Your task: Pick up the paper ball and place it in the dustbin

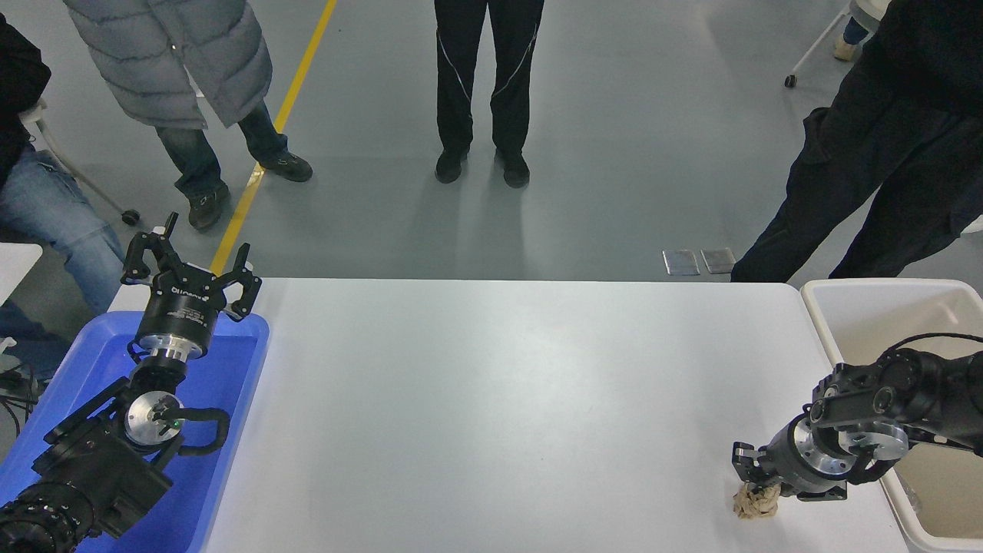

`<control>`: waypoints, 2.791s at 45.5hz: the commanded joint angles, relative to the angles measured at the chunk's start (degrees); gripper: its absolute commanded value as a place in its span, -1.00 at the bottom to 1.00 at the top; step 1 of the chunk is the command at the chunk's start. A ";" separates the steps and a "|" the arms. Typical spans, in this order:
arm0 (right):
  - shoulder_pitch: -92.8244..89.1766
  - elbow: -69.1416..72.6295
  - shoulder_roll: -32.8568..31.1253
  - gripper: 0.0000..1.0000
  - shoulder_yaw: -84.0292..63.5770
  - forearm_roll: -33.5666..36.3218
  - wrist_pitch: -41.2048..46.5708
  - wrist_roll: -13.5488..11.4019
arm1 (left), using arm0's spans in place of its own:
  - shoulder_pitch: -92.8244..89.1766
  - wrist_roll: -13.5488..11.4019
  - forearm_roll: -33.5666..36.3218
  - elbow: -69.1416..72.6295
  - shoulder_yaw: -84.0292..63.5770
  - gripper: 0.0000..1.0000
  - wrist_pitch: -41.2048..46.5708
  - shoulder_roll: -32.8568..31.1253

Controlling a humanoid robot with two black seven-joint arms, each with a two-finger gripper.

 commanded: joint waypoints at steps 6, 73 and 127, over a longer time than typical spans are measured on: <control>25.94 15.89 -7.51 -1.00 -4.78 0.68 18.07 0.31 | 0.00 0.00 0.02 0.06 0.09 0.96 0.00 0.00; 76.06 15.02 -6.72 -1.00 -35.53 10.18 30.04 0.14 | 0.00 0.00 -0.07 0.06 0.00 0.96 0.18 0.00; -26.59 -54.14 -9.98 -1.00 6.46 9.91 -10.39 -0.04 | 0.00 0.00 0.02 0.06 -0.09 0.96 0.18 0.00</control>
